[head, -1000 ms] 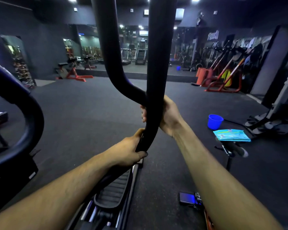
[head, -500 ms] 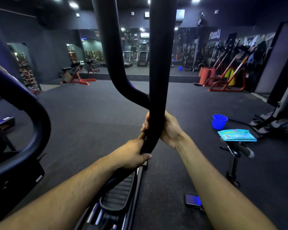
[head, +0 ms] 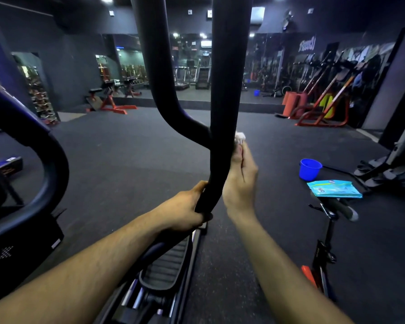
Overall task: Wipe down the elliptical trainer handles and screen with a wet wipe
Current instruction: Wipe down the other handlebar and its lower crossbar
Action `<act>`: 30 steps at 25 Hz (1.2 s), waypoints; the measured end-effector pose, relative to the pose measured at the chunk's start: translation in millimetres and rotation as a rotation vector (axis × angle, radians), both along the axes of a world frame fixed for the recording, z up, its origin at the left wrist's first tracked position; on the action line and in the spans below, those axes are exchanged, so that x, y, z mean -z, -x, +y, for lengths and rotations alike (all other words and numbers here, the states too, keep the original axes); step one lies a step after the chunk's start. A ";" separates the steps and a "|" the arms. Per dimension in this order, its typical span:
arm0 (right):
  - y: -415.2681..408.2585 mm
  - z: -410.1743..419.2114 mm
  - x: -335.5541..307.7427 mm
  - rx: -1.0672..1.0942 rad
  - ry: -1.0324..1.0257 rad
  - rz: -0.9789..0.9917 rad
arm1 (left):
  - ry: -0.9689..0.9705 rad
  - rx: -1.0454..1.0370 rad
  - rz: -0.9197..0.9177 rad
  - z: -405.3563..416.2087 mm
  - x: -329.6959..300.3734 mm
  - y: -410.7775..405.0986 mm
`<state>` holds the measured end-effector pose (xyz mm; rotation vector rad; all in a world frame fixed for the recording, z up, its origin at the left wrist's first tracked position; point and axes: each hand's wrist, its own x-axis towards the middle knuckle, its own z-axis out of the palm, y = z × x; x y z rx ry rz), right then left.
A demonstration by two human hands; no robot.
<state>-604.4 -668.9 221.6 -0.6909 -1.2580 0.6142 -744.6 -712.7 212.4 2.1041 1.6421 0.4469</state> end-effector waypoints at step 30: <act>-12.0 -50.9 79.8 0.028 0.186 0.124 | 0.294 0.076 0.487 0.3 -20.3 31.5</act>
